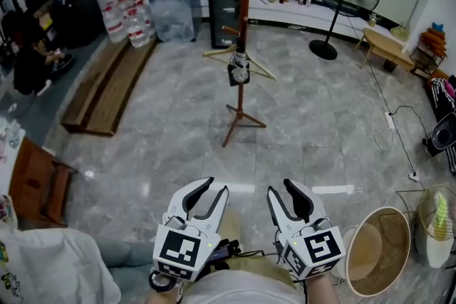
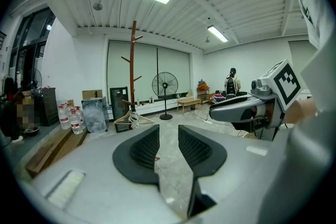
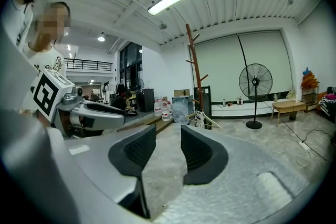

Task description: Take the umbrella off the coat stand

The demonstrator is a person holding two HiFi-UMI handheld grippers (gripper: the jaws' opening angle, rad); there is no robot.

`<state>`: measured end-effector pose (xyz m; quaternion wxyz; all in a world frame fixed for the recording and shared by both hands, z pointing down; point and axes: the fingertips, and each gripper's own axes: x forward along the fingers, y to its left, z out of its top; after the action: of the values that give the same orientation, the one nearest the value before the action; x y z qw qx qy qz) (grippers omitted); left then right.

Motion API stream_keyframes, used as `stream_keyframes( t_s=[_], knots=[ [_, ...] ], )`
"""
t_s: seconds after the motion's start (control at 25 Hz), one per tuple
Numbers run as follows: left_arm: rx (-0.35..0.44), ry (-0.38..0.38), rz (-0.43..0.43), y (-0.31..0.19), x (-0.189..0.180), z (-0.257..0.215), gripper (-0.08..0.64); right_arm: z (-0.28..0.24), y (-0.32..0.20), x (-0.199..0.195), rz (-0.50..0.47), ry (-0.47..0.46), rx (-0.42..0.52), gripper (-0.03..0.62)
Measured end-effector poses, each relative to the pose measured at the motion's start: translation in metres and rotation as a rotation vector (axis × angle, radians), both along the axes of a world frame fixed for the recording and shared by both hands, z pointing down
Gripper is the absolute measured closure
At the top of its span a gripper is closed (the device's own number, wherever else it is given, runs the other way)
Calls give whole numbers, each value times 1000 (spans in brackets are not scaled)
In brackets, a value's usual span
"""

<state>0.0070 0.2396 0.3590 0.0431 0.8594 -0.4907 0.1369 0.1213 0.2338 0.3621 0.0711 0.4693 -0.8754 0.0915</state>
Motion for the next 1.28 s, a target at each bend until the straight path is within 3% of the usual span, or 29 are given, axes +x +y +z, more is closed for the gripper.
stream_keyframes(
  t_s=[0.8, 1.28],
  knots=[
    [-12, 13, 59, -41, 12, 12, 445, 8, -33, 12, 52, 20, -9, 448],
    [-33, -12, 66, -102, 5, 17, 445, 15, -89, 11, 71, 24, -30, 448]
  ],
)
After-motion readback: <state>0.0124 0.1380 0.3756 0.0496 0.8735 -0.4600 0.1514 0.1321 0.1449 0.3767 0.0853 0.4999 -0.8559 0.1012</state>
